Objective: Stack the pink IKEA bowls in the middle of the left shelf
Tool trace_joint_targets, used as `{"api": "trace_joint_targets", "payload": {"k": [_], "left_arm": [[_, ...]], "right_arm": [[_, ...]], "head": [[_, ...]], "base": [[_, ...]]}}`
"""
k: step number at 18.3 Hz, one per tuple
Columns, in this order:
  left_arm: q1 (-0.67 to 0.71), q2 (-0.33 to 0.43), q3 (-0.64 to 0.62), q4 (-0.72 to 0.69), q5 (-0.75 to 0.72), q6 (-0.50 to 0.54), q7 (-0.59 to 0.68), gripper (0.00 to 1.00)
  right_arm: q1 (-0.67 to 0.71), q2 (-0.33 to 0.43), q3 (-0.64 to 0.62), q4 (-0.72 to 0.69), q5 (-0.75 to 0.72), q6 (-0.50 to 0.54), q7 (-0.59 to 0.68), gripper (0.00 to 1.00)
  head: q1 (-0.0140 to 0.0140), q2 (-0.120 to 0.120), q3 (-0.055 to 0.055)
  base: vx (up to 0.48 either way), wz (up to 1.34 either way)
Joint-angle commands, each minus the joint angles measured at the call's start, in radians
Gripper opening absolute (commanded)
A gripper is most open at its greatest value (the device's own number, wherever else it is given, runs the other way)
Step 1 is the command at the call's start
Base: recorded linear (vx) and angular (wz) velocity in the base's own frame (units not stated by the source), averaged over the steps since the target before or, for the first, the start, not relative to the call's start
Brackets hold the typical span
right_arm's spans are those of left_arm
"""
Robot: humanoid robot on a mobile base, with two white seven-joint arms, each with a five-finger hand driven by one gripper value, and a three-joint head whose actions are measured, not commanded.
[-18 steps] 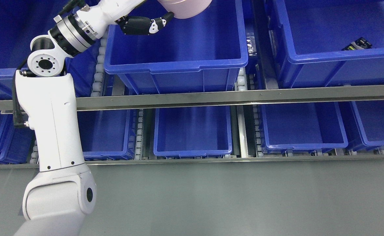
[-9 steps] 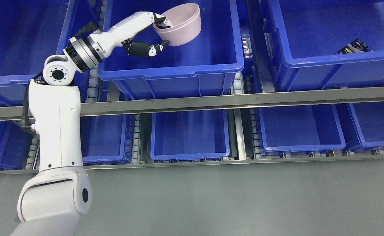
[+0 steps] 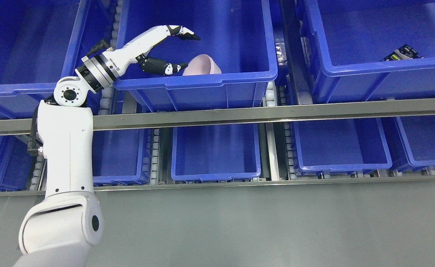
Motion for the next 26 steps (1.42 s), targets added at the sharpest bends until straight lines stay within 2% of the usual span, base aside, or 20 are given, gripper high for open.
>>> {"api": "trace_joint_targets", "payload": {"k": [1,2,4,6,8,11,12,13,15,18,26], "left_arm": [[-0.018,-0.057,0.032,0.043,0.019,-0.004,0.175,0.78],[-0.033,-0.086,0.050,0.039,0.066,-0.004,0.296,0.78],[-0.064,-0.104,0.060,0.037,0.258,-0.001,0.582,0.79],[-0.058,-0.104,0.049,0.023,0.444,0.039,0.744,0.79],[0.015,-0.104,0.052,-0.111,0.502,0.166,0.756,0.86],[0.172,-0.104,0.002,-0.372,0.623,0.439,0.766,0.99],[0.215,-0.104,-0.012,-0.453,0.635,0.514,0.780,0.99],[0.273,-0.104,-0.049,-0.543,0.634,0.547,0.810,0.99],[0.377,-0.104,-0.138,-0.638,0.632,0.538,0.835,1.00],[0.468,-0.104,-0.163,-0.659,0.629,0.449,0.835,1.00],[0.498,-0.104,-0.166,-0.681,0.629,0.455,0.837,1.00]], "right_arm": [[0.000,-0.017,-0.005,-0.017,-0.002,0.000,0.000,1.00],[0.000,-0.017,-0.005,-0.017,-0.002,0.000,0.000,1.00],[0.000,-0.017,-0.005,-0.017,-0.002,0.000,0.000,1.00],[0.000,-0.017,-0.005,-0.017,-0.002,0.000,0.000,1.00],[0.000,-0.017,-0.005,-0.017,-0.002,0.000,0.000,1.00],[0.000,-0.017,-0.005,-0.017,-0.002,0.000,0.000,1.00],[0.000,-0.017,-0.005,-0.017,-0.002,0.000,0.000,1.00],[0.000,-0.017,-0.005,-0.017,-0.002,0.000,0.000,1.00],[0.000,-0.017,-0.005,-0.017,-0.002,0.000,0.000,1.00],[0.000,-0.017,-0.005,-0.017,-0.002,0.000,0.000,1.00],[0.000,-0.017,-0.005,-0.017,-0.002,0.000,0.000,1.00]], "head": [[0.0000,0.000,0.000],[0.0000,0.000,0.000],[0.0000,0.000,0.000],[0.0000,0.000,0.000],[0.0000,0.000,0.000],[0.0000,0.000,0.000],[0.0000,0.000,0.000],[0.0000,0.000,0.000],[0.0000,0.000,0.000],[0.0000,0.000,0.000],[0.0000,0.000,0.000]], "base": [[0.000,0.00],[0.000,0.00],[0.000,0.00],[0.000,0.00],[0.000,0.00],[0.000,0.00],[0.000,0.00],[0.000,0.00],[0.000,0.00],[0.000,0.00],[-0.001,0.02]]}}
